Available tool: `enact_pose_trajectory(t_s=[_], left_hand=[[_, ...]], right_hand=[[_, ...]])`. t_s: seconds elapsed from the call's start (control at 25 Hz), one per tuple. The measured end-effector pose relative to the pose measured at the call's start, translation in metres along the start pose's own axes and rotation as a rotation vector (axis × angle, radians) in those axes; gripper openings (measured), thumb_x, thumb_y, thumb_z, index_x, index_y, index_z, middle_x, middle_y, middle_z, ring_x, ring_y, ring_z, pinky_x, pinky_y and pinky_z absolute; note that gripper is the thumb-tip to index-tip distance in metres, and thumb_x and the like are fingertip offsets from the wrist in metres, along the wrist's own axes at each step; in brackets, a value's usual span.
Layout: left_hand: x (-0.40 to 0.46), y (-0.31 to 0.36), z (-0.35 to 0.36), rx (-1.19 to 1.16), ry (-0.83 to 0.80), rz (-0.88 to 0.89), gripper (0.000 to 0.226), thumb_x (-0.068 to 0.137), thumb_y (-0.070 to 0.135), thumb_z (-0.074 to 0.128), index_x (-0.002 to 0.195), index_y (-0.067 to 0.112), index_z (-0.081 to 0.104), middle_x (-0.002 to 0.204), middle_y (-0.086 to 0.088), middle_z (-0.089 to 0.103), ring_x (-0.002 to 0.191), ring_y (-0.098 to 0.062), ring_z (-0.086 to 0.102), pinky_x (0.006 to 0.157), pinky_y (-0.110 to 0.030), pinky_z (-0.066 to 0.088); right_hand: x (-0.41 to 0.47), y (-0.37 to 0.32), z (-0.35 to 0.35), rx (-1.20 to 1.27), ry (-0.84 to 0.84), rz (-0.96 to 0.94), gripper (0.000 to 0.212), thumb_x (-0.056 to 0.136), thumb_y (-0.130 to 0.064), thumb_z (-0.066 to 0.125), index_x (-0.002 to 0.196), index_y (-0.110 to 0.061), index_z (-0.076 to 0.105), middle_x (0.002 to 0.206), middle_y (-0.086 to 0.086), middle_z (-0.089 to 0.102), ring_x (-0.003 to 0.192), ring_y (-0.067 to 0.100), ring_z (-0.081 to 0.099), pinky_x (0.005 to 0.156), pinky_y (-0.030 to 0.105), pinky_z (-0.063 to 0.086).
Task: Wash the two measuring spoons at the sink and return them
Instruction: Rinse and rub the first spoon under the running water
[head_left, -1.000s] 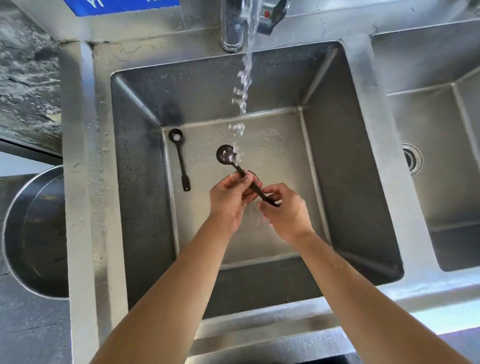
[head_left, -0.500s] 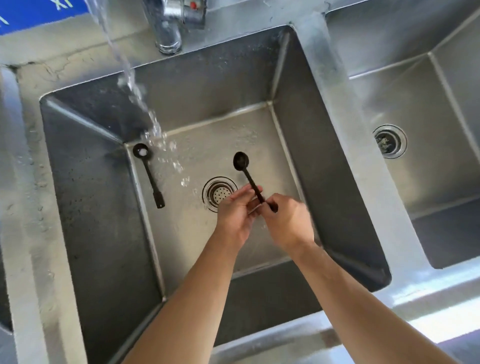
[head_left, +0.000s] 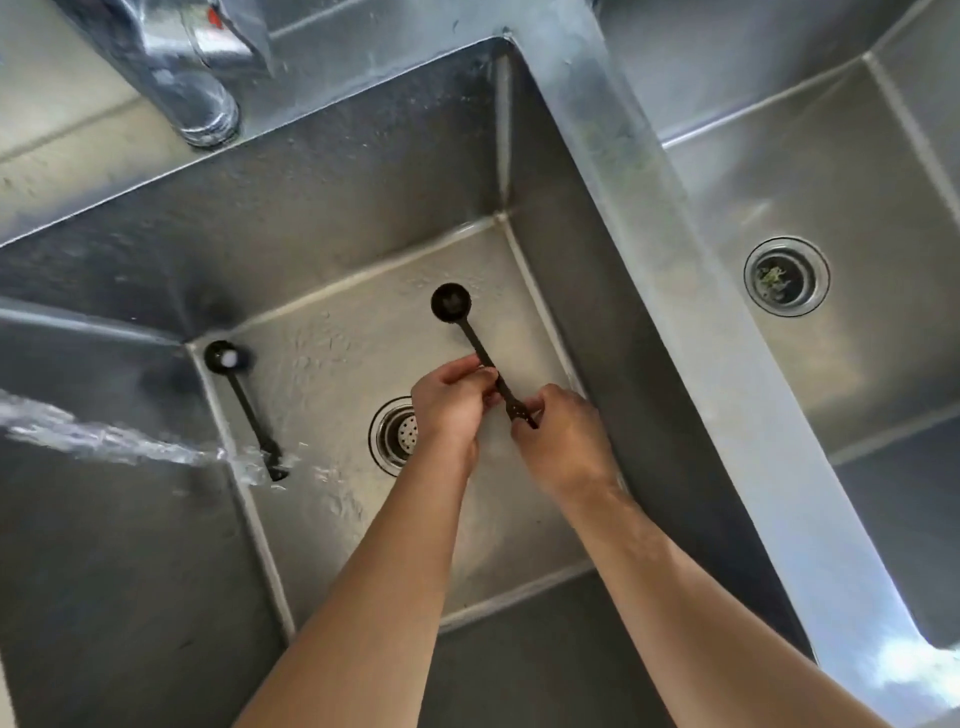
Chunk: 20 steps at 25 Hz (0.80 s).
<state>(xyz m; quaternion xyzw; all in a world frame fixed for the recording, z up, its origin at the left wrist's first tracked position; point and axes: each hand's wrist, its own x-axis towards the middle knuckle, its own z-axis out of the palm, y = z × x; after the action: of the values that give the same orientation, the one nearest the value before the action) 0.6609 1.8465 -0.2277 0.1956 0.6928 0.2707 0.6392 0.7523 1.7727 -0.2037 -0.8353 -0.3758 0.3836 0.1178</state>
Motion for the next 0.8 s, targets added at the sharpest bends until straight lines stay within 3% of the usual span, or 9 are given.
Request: enact_pose_trajectory(t_s=[0.32,0.6,0.8], left_hand=[[0.053,0.006,0.040,0.262,-0.002,0.074,0.022,0.084,-0.009,0.069,0.105,-0.001,0.074,0.095,-0.021,0.076,0.087,-0.037,0.073,0.084,-0.048,0.061],[0.097,0.020,0.056,0.209,0.027,0.075,0.020,0.084,-0.010,0.069,0.098,0.003,0.074,0.081,-0.010,0.075,0.072,-0.024,0.072,0.062,-0.027,0.062],[0.113,0.021,0.060,0.283,0.015,0.101,0.021,0.083,-0.007,0.071,0.097,0.007,0.077,0.088,-0.014,0.077,0.083,-0.031,0.076,0.077,-0.041,0.064]], right_hand=[[0.043,0.008,0.022,0.028,0.132,0.020,0.018,0.090,-0.024,0.069,0.102,-0.012,0.065,0.101,0.007,0.066,0.089,0.026,0.064,0.071,0.033,0.050],[0.086,-0.003,0.047,0.105,0.302,0.082,0.018,0.094,-0.024,0.065,0.109,-0.016,0.071,0.112,0.006,0.064,0.094,0.025,0.065,0.079,0.034,0.054],[0.093,-0.005,0.065,0.227,0.342,0.126,0.022,0.095,-0.019,0.064,0.114,-0.015,0.072,0.119,0.009,0.059,0.095,0.027,0.065,0.084,0.039,0.054]])
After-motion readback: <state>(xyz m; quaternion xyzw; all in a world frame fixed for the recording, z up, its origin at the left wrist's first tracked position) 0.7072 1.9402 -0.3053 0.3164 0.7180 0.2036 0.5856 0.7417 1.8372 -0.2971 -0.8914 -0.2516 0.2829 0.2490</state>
